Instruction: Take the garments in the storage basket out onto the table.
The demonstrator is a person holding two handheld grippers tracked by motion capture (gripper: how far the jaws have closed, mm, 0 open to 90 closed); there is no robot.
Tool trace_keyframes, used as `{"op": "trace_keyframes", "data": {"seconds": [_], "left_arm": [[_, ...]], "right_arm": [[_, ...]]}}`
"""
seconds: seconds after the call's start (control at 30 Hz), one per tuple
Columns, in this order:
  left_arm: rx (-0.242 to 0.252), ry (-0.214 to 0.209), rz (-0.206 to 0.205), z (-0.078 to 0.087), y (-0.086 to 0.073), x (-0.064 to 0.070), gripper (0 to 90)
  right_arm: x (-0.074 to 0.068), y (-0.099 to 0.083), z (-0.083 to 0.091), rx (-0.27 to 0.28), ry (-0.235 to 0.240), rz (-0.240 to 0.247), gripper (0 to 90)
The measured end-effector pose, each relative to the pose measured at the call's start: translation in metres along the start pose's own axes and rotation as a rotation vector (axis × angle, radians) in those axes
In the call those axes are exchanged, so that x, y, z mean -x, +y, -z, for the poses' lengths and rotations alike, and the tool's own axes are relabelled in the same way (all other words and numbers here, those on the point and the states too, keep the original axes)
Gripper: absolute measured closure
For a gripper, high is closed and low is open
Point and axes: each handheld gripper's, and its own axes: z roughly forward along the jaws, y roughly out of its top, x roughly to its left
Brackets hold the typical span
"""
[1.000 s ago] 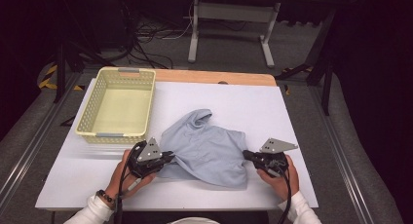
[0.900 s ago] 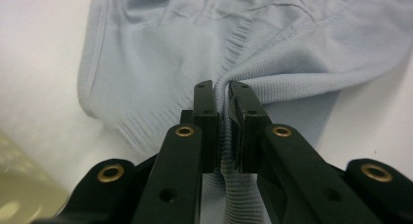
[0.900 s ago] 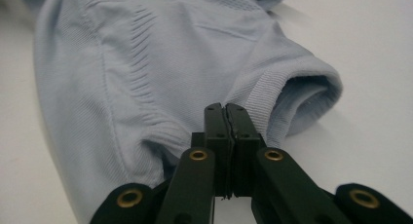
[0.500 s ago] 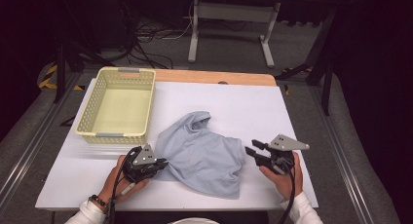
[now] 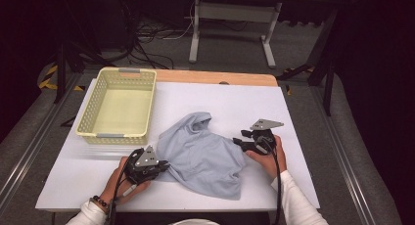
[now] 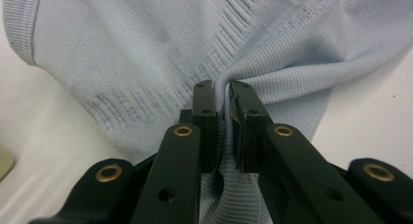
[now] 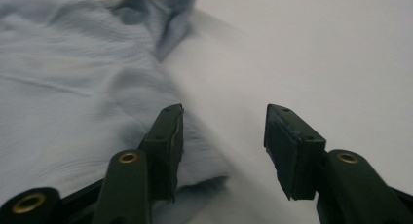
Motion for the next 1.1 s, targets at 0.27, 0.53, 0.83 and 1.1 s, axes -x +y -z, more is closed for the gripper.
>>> {"op": "trace_keyframes", "data": {"seconds": [0.27, 0.53, 0.83, 1.1], "left_arm": [[0.001, -0.006, 0.008, -0.001, 0.000, -0.001, 81.1], [0.002, -0.007, 0.010, -0.001, -0.001, -0.001, 81.0], [0.003, -0.009, 0.010, -0.001, -0.001, -0.002, 81.0], [0.005, -0.013, 0.012, -0.002, -0.001, -0.003, 81.1]], "right_arm": [[-0.030, -0.001, -0.007, -0.033, 0.083, 0.100, 49.0], [-0.038, -0.005, -0.017, -0.071, 0.134, 0.086, 53.0], [-0.030, -0.004, -0.011, -0.033, 0.127, 0.088, 68.3], [-0.014, -0.005, -0.011, -0.013, -0.045, -0.010, 60.3]]}}
